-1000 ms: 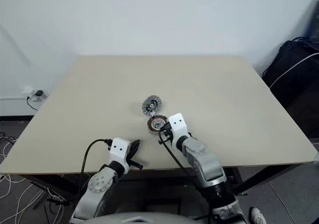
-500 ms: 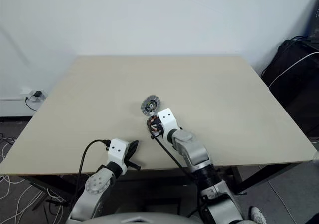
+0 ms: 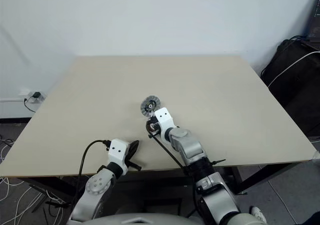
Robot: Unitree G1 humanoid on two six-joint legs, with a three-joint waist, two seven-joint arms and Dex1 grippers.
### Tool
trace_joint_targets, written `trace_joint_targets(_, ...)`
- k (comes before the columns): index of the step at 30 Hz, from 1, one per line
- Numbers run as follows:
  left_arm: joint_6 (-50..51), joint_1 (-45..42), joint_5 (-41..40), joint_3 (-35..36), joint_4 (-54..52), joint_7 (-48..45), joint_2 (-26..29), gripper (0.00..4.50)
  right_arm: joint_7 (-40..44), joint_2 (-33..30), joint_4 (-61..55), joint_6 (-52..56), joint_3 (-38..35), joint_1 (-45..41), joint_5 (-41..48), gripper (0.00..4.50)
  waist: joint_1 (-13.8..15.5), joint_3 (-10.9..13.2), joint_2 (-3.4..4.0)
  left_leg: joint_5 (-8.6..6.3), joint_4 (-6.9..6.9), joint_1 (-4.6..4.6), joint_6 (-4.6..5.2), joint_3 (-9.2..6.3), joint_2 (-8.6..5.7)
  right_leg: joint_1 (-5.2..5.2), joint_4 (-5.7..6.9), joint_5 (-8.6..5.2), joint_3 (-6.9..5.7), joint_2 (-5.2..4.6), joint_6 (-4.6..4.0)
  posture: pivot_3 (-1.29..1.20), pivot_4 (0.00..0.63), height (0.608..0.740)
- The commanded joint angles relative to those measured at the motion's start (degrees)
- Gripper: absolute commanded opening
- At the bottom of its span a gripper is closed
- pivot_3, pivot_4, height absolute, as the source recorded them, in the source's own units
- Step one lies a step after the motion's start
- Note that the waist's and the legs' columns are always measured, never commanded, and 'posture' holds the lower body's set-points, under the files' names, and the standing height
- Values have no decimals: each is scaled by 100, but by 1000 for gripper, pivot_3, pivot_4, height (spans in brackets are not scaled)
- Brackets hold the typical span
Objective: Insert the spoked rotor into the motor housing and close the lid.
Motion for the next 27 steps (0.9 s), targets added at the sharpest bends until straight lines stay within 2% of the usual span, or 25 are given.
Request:
trace_joint_targets(1, -123, -41, -17, -21, -177, 8, -9, 0, 48, 56, 50, -154, -88, -176, -25, 23, 0, 0, 0, 0, 0, 0, 0, 0, 0, 0, 0, 0, 0, 0, 0, 0, 0, 740)
trace_joint_targets(19, -96, -122, -8, -48, -165, -1, -7, 0, -2, 86, 807, -547, -404, -606, -169, 23, -11, -5, 8, 0, 0, 7, 0, -2, -2, -19, 54, -6, 2, -1, -8, 0, 0, 740)
trace_joint_targets(27, -95, -101, 1, -59, -178, 7, 1, 0, 289, 45, 290, -570, -374, -391, -50, 23, -10, -4, 10, 4, 0, 12, -2, -8, 3, -19, 68, -11, 1, 4, -15, 0, 0, 740)
